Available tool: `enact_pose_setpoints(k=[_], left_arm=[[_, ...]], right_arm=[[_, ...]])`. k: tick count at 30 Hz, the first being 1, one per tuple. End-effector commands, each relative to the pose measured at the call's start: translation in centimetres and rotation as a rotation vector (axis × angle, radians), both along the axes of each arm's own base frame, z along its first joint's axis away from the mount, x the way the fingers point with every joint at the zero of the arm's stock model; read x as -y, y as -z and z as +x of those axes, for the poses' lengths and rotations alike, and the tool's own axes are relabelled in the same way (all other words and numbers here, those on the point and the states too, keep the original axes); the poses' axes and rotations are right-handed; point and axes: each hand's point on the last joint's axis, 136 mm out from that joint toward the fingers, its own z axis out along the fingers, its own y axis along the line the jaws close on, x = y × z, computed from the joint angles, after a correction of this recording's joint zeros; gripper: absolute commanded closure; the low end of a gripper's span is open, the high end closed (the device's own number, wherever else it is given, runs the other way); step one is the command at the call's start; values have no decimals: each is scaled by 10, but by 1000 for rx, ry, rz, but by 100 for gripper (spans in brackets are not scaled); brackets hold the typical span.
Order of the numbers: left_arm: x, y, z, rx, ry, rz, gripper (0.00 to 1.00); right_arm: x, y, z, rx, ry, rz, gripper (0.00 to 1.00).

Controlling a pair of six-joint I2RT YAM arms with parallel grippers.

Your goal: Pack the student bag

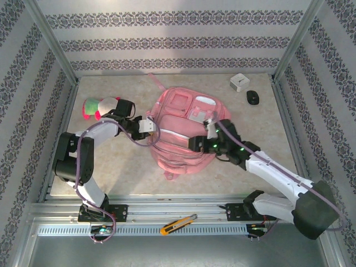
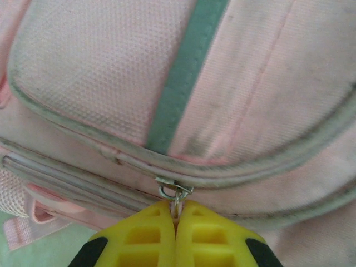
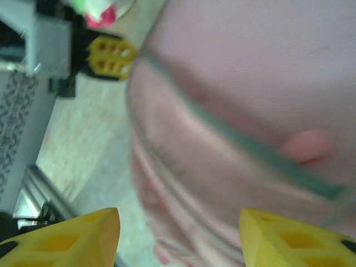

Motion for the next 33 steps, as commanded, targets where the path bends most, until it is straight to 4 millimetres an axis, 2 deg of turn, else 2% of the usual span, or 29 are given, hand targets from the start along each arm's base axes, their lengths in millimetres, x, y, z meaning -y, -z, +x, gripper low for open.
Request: enact_pose_setpoints(k=[1, 3, 7, 9, 12, 19, 24, 30, 33], left_arm=[[3, 3, -25, -64, 26, -3, 100], [5, -1, -27, -71, 19, -22, 100], [5, -5, -31, -74, 10, -33, 100], [6, -5, -36, -77, 6, -36, 100], [8, -4, -45, -86, 7, -29, 100], [16, -13, -67, -116, 19, -31, 100], [40, -16, -90, -153, 30, -52, 100], [79, -30, -99, -199, -33, -164, 100], [81, -26, -91, -194, -118, -192, 100]], right_arm=[[-24, -11, 7, 49, 101, -14, 43], [-36, -2, 4, 27, 148, -24, 42], [-49, 17, 1, -47, 243, 37, 38], [-49, 25, 5, -59, 293, 66, 38], [-45, 31, 20, -33, 357, 93, 44], [-47, 29, 46, 12, 393, 142, 60], [-56, 24, 54, 32, 383, 181, 66], [-72, 17, 58, 43, 343, 220, 69], [-76, 4, 53, 63, 302, 248, 63]])
